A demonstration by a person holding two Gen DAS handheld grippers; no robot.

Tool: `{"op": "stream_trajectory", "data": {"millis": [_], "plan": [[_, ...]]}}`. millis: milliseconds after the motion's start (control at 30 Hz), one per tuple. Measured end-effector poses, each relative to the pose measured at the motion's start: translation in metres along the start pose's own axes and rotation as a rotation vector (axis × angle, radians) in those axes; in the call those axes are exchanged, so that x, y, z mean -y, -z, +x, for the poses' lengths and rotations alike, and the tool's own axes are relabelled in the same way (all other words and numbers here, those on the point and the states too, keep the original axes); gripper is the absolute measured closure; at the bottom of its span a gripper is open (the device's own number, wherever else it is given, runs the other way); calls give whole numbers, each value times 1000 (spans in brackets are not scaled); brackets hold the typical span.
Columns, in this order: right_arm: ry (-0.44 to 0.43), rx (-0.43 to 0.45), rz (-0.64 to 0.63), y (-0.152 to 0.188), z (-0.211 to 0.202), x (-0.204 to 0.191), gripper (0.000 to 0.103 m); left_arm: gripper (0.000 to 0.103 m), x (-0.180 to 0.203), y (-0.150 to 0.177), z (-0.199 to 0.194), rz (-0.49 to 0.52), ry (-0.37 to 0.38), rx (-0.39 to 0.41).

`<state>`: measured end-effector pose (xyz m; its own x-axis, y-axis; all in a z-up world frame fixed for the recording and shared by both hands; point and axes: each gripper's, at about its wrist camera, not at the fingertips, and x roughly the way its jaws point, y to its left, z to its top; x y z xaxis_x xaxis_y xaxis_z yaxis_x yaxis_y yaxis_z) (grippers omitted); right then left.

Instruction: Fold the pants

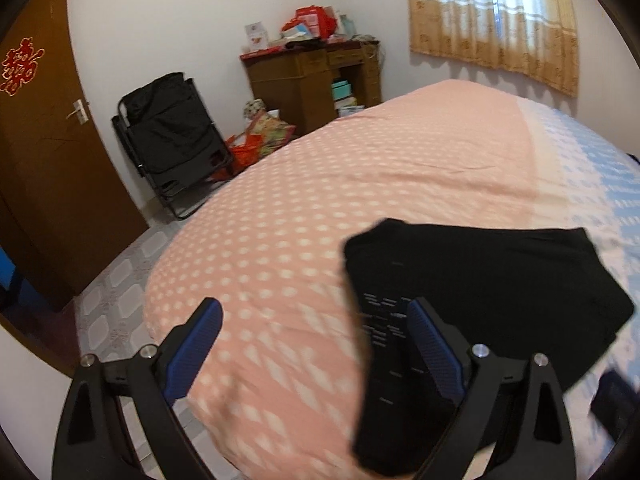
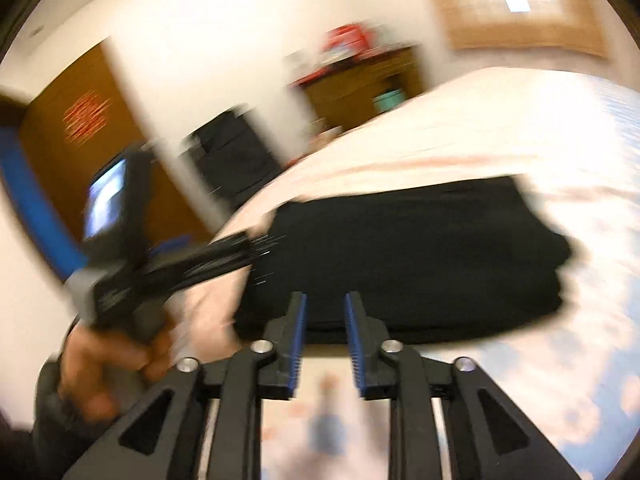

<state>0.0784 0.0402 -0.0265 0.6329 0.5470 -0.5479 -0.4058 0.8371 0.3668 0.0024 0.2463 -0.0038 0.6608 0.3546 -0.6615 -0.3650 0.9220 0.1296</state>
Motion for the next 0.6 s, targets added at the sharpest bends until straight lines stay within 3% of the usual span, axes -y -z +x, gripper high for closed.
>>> {"op": "stream_trajectory", "data": {"millis": [67, 100, 367, 600], "plan": [[75, 46, 80, 2, -20, 16, 38, 7, 7, 3, -12, 15, 11, 23], [98, 65, 106, 3, -28, 21, 36, 7, 11, 5, -18, 23, 15, 35], [177, 212, 145, 6, -89, 22, 36, 5, 28, 21, -66, 80, 50, 111], [348, 367, 95, 15, -143, 4, 36, 3, 38, 43, -104, 127, 71, 191]]}}
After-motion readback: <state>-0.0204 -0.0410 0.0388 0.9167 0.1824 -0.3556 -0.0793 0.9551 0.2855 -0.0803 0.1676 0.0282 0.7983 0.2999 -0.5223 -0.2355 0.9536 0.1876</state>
